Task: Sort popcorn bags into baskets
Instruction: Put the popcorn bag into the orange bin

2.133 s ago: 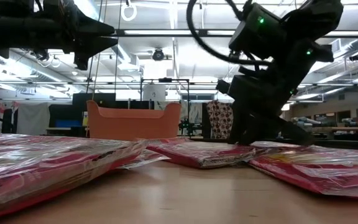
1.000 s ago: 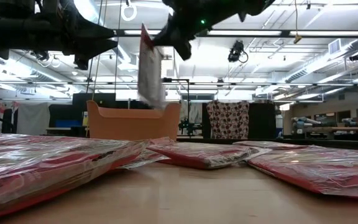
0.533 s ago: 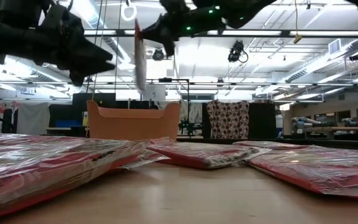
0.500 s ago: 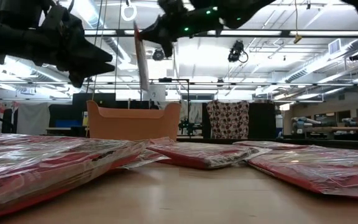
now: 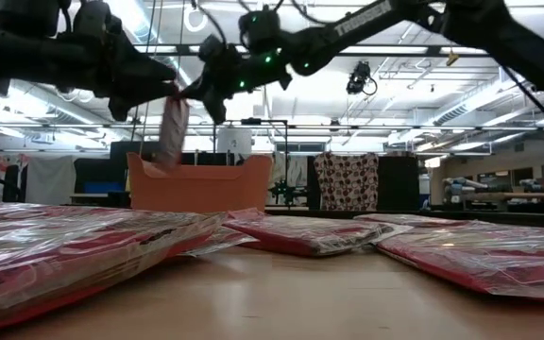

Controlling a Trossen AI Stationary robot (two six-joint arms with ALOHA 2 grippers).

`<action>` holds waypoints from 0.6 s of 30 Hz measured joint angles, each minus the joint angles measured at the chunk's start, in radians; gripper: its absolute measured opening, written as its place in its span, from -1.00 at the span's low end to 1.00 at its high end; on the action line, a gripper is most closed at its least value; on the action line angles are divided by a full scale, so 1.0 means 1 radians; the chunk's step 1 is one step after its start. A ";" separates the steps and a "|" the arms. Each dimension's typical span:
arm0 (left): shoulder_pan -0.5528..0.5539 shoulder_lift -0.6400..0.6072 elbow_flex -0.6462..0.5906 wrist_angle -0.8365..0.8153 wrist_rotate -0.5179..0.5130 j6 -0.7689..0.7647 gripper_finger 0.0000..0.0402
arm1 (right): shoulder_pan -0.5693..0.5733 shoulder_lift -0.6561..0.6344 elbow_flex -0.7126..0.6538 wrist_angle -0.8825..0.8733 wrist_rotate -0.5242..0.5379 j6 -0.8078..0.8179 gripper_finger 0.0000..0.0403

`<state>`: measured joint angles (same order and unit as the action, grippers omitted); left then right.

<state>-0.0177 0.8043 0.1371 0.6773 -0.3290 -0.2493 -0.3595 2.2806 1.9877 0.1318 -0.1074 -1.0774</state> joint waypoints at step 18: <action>0.005 0.000 0.000 0.032 -0.122 0.064 -0.21 | -0.111 0.007 0.027 0.021 -0.210 0.030 -0.97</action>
<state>-0.0132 0.8043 0.1371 0.7094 -0.4511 -0.1852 -0.4703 2.2875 2.0144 0.1525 -0.3173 -1.0476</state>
